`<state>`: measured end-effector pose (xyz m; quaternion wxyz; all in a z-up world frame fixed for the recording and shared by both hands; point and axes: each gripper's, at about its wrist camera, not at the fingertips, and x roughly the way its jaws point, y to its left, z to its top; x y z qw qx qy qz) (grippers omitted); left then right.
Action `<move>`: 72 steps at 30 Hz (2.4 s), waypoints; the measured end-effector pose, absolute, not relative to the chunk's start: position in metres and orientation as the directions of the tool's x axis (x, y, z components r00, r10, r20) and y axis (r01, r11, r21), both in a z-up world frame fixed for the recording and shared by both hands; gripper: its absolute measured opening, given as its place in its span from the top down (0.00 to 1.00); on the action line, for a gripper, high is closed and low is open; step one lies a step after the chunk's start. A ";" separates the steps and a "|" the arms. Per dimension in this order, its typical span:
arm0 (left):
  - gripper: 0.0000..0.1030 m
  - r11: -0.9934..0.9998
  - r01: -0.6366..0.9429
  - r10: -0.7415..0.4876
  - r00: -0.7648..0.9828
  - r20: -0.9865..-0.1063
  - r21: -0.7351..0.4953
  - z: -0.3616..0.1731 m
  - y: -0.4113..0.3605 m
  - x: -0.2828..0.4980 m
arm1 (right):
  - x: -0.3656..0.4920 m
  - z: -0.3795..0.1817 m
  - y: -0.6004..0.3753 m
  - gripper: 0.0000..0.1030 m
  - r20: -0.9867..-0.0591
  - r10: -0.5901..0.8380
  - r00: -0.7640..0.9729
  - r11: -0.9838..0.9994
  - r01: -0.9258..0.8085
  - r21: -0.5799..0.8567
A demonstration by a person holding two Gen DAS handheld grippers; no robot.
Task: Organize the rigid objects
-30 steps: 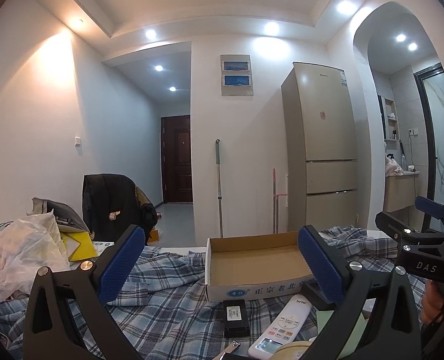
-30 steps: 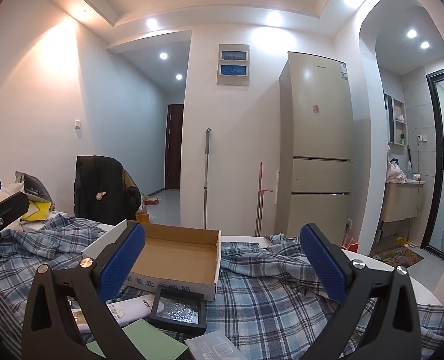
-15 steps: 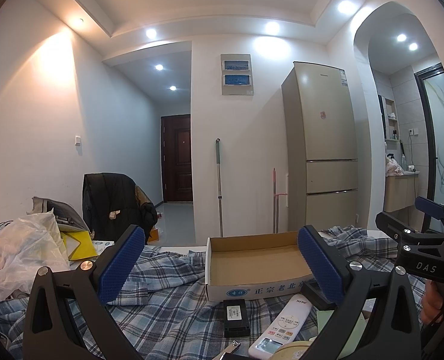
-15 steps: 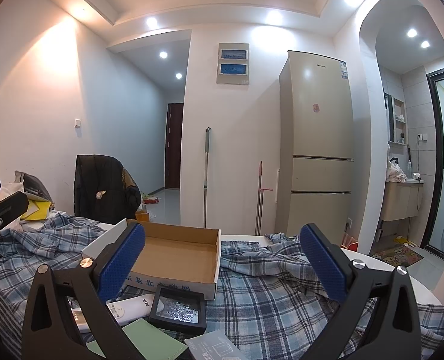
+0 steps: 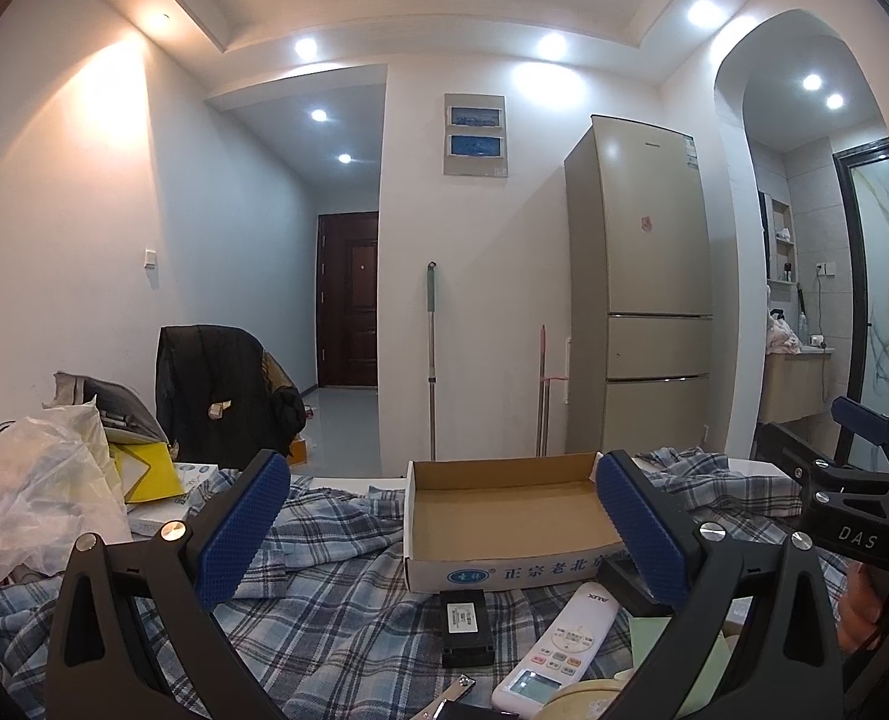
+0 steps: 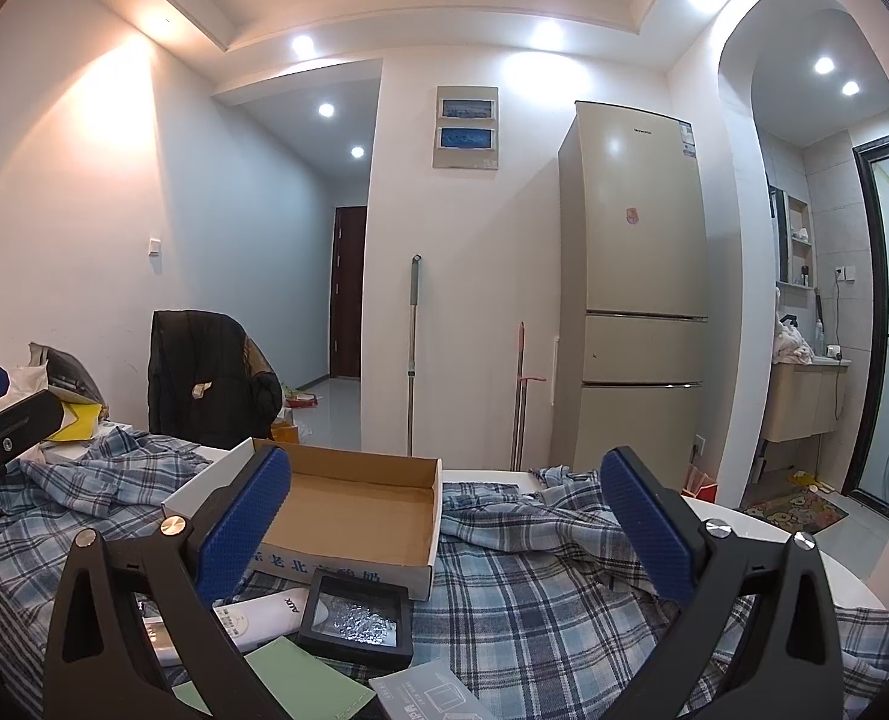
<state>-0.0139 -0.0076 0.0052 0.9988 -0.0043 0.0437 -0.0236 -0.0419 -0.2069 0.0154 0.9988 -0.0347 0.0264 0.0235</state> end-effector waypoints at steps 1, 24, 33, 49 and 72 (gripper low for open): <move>0.00 0.999 0.048 -0.049 0.995 -0.085 -0.012 0.005 -0.007 -0.013 | -0.042 0.015 -0.207 0.00 -0.051 0.045 0.998 0.996 -0.049 -0.069; 0.00 0.991 0.104 -0.119 0.969 -0.218 -0.079 0.072 0.024 -0.067 | -0.118 0.103 -0.259 0.00 -0.095 0.153 0.984 0.982 -0.140 0.129; 0.00 0.949 0.315 -0.293 0.855 -0.428 -0.020 0.033 0.002 -0.058 | -0.125 0.083 -0.254 0.00 -0.158 0.230 0.960 0.971 -0.215 0.108; 0.00 0.870 0.465 -0.445 0.595 -0.670 -0.164 -0.038 -0.028 -0.007 | -0.084 0.041 -0.280 0.00 -0.254 0.101 0.962 0.990 -0.072 0.123; 0.25 0.854 0.520 -0.334 0.592 -0.734 0.031 -0.059 -0.054 0.005 | -0.086 0.042 -0.284 0.00 -0.275 0.065 0.959 0.992 -0.032 0.121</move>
